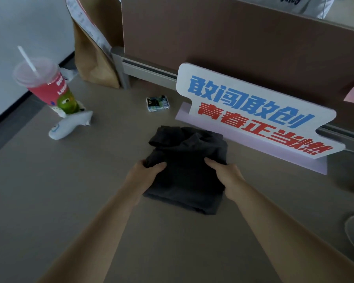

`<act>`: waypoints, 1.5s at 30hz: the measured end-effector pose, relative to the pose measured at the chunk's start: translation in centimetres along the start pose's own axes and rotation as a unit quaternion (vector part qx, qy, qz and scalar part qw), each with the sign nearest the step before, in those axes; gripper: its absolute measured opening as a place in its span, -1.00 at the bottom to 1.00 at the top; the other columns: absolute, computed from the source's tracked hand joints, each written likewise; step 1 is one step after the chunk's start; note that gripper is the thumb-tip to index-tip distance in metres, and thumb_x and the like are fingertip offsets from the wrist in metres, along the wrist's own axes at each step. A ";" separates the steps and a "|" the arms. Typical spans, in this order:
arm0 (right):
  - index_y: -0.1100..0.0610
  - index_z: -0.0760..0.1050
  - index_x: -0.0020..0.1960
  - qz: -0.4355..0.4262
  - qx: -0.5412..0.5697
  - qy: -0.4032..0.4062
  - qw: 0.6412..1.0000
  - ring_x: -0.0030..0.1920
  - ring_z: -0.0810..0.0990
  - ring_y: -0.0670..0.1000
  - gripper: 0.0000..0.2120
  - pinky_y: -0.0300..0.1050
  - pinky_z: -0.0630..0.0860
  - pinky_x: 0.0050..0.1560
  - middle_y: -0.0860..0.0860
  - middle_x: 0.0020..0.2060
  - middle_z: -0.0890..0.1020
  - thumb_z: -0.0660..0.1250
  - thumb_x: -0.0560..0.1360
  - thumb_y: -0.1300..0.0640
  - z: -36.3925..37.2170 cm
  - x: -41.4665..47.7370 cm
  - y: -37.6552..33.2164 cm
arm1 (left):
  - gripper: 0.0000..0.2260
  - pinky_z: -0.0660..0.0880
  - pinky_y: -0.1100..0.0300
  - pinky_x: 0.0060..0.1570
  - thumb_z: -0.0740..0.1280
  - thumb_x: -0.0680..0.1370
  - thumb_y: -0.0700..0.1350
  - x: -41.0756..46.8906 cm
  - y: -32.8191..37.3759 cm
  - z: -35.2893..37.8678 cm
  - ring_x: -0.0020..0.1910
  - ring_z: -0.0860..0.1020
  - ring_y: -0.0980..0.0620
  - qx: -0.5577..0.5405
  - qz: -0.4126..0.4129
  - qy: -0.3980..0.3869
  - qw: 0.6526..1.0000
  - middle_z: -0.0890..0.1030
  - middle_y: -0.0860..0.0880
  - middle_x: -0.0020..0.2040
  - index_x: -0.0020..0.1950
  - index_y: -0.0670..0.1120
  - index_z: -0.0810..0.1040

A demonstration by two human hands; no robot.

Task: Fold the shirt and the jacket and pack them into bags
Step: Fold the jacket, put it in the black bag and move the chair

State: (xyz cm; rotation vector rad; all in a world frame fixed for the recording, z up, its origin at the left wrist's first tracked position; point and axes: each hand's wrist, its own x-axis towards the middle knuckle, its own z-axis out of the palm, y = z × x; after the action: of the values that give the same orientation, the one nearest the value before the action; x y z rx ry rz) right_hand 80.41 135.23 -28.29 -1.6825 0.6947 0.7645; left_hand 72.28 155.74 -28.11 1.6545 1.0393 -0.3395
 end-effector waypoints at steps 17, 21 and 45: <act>0.23 0.60 0.10 0.015 0.283 -0.035 0.958 -0.03 0.68 0.17 -0.67 0.01 0.53 0.02 0.17 -0.03 0.70 0.39 0.39 0.09 -14.9 -16.3 7.5 | -0.68 0.61 0.10 -0.25 0.40 0.33 -0.16 -13.3 3.2 6.3 -0.08 0.68 -0.15 -0.157 -0.024 -0.462 0.873 0.67 -0.23 0.05 0.06 -0.20 0.65; 0.19 0.49 0.28 -0.045 0.347 0.051 0.935 -0.05 0.69 0.14 -0.52 -0.07 0.60 -0.17 0.12 0.01 0.70 0.43 0.39 0.12 -20.1 -19.9 12.8 | -0.75 0.58 0.09 -0.25 0.37 0.38 -0.21 -17.3 3.4 12.1 -0.17 0.70 -0.09 -0.082 0.031 -0.502 0.860 0.72 -0.18 -0.11 0.04 -0.22 0.60; -0.20 0.24 0.40 -0.276 0.119 0.077 0.951 0.30 0.50 -0.06 0.04 -0.01 0.42 0.33 -0.08 0.31 0.51 0.59 0.01 -0.31 -46.5 -40.8 38.6 | -0.74 0.50 0.08 0.00 0.34 0.29 -0.23 -54.0 -5.9 34.4 -0.14 0.63 -0.12 0.168 0.094 -0.657 0.729 0.64 -0.23 -0.14 -0.07 -0.26 0.65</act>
State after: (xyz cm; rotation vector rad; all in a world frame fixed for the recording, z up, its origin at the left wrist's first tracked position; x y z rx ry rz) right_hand 31.58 84.00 -10.69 -1.6117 0.3686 0.1482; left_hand 46.33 100.64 -7.49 1.2788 -0.3030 -1.3674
